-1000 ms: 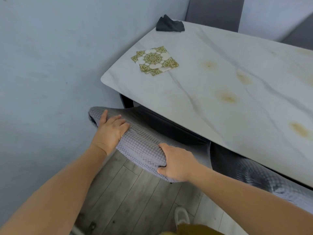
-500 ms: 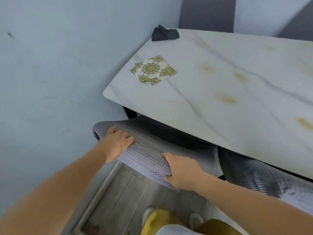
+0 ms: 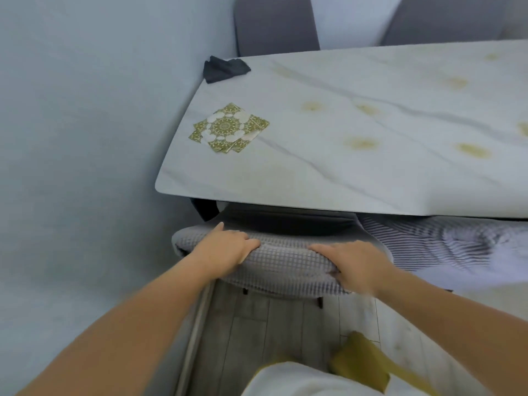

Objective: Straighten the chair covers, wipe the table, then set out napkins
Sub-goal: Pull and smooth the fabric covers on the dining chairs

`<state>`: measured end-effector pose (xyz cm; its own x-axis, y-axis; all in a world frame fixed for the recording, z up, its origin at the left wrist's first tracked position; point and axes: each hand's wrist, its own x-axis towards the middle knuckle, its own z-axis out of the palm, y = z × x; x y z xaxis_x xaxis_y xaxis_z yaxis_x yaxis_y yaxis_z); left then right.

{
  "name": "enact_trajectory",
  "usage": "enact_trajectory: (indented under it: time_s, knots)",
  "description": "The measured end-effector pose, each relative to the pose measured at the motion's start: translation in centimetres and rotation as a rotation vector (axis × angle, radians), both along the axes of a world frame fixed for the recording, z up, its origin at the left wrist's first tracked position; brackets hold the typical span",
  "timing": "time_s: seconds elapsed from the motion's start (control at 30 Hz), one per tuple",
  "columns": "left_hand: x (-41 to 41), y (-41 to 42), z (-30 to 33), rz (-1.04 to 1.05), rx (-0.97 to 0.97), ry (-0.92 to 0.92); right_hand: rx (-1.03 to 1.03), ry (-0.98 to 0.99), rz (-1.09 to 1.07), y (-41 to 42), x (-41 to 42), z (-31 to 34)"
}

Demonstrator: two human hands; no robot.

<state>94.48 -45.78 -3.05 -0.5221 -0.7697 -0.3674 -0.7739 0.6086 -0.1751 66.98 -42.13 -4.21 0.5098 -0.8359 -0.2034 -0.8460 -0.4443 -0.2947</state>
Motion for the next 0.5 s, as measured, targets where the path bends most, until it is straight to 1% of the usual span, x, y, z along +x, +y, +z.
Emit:
enact_trajectory:
  time_s: [0.2, 0.3, 0.5]
  knots:
    - [0.0, 0.8, -0.5, -0.031, -0.05, 0.078, 0.0, 0.104, -0.01, 1.1, 0.1, 0.4]
    - [0.2, 1.1, -0.8, -0.075, -0.074, 0.105, -0.003, 0.118, -0.028, 1.8, 0.2, 0.1]
    - [0.8, -0.7, -0.8, -0.11, -0.034, 0.168, -0.019, 0.101, -0.077, 0.8, 0.5, 0.2]
